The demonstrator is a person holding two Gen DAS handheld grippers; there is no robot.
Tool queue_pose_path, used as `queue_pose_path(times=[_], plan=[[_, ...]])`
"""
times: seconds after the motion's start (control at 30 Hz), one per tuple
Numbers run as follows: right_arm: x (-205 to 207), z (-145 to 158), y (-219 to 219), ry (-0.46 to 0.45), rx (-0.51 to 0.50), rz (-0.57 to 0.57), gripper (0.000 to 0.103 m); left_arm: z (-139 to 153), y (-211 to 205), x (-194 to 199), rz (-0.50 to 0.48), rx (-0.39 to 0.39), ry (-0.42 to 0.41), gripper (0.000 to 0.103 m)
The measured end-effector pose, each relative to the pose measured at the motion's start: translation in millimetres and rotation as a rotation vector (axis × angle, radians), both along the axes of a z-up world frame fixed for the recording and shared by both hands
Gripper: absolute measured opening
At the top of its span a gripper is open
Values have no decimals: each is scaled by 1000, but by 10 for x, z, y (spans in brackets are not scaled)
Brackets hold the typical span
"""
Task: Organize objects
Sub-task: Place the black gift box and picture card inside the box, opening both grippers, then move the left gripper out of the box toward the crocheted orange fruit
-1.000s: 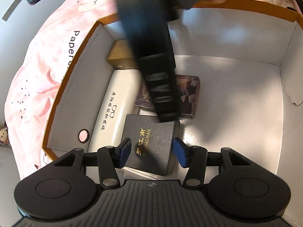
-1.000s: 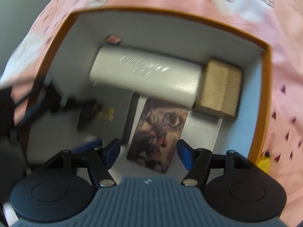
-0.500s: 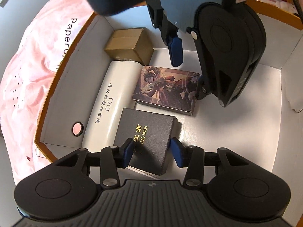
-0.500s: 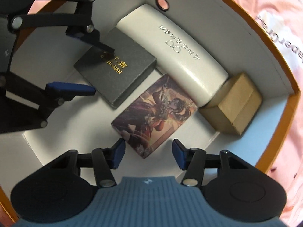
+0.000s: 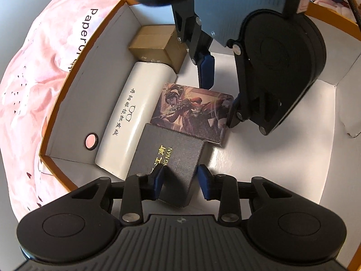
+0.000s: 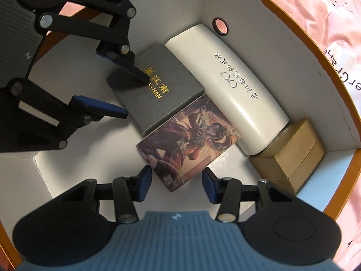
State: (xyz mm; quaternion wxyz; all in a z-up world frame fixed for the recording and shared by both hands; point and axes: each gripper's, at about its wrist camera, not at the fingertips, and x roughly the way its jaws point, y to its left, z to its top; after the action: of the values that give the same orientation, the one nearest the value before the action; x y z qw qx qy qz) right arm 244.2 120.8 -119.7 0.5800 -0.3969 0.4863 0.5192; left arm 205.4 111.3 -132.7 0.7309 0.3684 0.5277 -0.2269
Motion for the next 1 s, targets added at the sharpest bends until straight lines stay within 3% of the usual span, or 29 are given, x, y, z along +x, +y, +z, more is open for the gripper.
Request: queue_pose_path(times=[0.33,0.43,0.63,0.87,0.97,1.0], plan=[[4,3,33,-24,6,-3,53,32,-50,19,18,50,4,43],[49,26,-12,-14,17,-14,53,112,-73,-6,10,47,-27,56],[103,469,-306,-35,152,-86,56,501,-135,-69,45,-69,-70,57],[10,1150,-1166,-76,397,-248,57,1011,-463,-218,9,-244,-184,54],[26,1291,-1567,-134,456,-335,57,1165,-694,-266,-30,-279,-238,54],[144,1243,-1616,-145,474,-359,57,1201,-772,-52,-43,-292,-238,54]])
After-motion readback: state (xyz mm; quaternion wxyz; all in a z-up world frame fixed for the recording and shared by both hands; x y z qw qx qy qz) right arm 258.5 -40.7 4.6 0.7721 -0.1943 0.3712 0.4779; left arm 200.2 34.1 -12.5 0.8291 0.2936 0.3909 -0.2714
